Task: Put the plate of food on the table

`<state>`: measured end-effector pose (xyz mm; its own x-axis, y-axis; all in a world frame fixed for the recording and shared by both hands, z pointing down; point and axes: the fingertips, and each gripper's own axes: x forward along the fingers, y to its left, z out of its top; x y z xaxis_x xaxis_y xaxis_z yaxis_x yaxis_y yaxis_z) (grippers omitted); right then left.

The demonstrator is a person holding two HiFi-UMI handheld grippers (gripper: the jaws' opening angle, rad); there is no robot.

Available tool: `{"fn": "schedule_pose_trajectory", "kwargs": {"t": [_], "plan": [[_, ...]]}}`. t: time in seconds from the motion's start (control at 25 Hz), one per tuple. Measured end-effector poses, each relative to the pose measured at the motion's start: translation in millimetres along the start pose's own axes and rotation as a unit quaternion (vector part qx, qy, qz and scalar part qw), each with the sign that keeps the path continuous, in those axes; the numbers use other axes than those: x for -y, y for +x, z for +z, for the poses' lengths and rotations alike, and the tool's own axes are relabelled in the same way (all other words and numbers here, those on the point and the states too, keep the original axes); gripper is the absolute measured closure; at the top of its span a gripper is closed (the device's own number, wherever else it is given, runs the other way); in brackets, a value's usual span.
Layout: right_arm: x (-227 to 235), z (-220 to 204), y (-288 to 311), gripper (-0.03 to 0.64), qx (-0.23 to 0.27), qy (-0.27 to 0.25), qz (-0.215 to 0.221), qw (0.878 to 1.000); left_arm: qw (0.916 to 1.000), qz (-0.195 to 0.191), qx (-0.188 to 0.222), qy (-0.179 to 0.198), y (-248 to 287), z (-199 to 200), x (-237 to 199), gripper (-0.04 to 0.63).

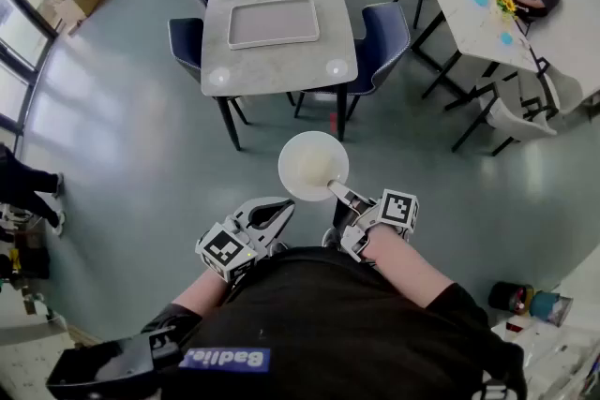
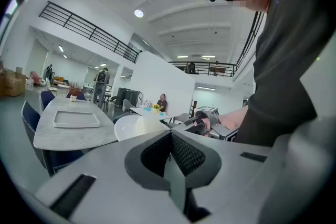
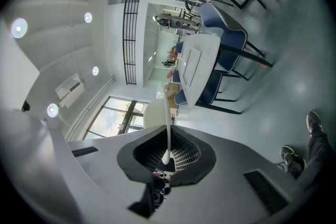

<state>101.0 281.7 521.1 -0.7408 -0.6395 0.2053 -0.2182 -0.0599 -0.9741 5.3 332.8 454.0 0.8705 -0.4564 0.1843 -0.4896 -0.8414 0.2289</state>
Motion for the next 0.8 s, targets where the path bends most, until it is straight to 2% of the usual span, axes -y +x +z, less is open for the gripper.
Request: {"fn": "schedule_pose_trajectory", "kwargs": {"t": [0.24,0.52,0.8], "plan": [[0.1,-0.9,-1.6,0.598,-0.001,0.0,0.001,1.0,1.0,0.0,-0.001,0.007,0.2,-2.8,0.4,0.591],[-1.9,-1.5,-0.3,0.598,-0.005,0.002,0.009,1.0,0.9999,0.005,0.002,-0.009,1.1,-1.6,3.0,0.591],[-8.9,0.6,-0.6,0.598,-0.011,-0.02,0.024,0.999,1.0,0.003,-0.001,0.001,5.0,-7.0,6.2,0.591]]}}
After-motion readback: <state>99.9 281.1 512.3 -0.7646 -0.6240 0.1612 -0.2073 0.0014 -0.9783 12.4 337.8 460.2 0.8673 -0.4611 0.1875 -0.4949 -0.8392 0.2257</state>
